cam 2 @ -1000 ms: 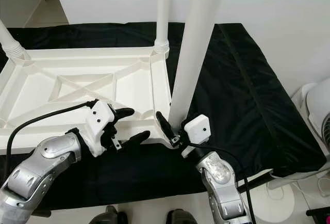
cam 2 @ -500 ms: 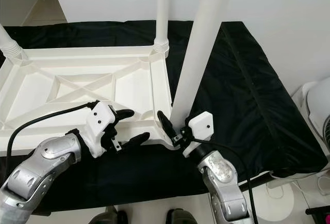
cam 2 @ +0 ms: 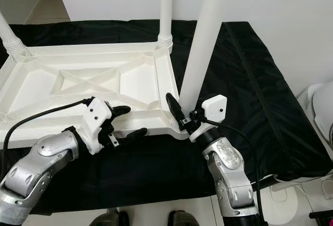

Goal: Building children table

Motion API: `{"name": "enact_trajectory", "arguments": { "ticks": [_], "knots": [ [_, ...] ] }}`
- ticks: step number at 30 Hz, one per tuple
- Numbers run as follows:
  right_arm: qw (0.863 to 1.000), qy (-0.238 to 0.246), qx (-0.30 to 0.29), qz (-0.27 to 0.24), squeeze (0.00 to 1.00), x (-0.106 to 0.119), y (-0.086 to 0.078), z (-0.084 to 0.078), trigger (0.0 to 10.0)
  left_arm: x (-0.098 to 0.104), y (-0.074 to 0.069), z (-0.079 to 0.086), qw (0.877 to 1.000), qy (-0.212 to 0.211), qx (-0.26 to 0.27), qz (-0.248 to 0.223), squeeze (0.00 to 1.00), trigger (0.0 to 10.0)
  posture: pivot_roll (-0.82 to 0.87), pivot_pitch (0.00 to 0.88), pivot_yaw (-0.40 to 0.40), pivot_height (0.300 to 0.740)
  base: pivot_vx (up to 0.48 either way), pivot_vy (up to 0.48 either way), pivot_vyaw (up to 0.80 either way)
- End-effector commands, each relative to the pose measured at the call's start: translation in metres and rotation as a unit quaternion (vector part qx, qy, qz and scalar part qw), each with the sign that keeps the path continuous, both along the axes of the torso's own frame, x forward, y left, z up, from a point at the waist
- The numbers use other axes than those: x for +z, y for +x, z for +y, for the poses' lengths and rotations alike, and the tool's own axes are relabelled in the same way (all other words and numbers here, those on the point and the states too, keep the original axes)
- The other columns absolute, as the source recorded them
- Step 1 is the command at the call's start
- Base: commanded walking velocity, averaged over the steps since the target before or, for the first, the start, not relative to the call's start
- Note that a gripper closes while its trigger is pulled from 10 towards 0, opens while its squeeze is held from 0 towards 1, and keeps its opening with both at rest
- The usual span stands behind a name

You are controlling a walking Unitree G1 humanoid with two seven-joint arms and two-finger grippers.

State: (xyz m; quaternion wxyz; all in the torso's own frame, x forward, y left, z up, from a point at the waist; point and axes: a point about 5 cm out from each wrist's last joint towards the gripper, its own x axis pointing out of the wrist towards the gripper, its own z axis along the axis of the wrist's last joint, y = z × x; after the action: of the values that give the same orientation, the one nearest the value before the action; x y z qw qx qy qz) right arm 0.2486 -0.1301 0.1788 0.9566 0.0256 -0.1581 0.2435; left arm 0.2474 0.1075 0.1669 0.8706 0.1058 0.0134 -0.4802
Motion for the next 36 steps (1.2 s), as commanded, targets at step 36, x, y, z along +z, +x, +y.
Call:
{"name": "enact_trajectory", "arguments": {
  "ticks": [36],
  "knots": [
    [0.979, -0.009, -0.165, 0.123, 0.00, -0.053, 0.022, 0.015, 10.0, 0.014, 0.006, 0.008, 0.999, 0.020, 0.005, -0.031, 0.00, 10.0, -0.03, 0.131, 0.020, 0.740, 0.000, 0.000, 0.00]
  ]
}}
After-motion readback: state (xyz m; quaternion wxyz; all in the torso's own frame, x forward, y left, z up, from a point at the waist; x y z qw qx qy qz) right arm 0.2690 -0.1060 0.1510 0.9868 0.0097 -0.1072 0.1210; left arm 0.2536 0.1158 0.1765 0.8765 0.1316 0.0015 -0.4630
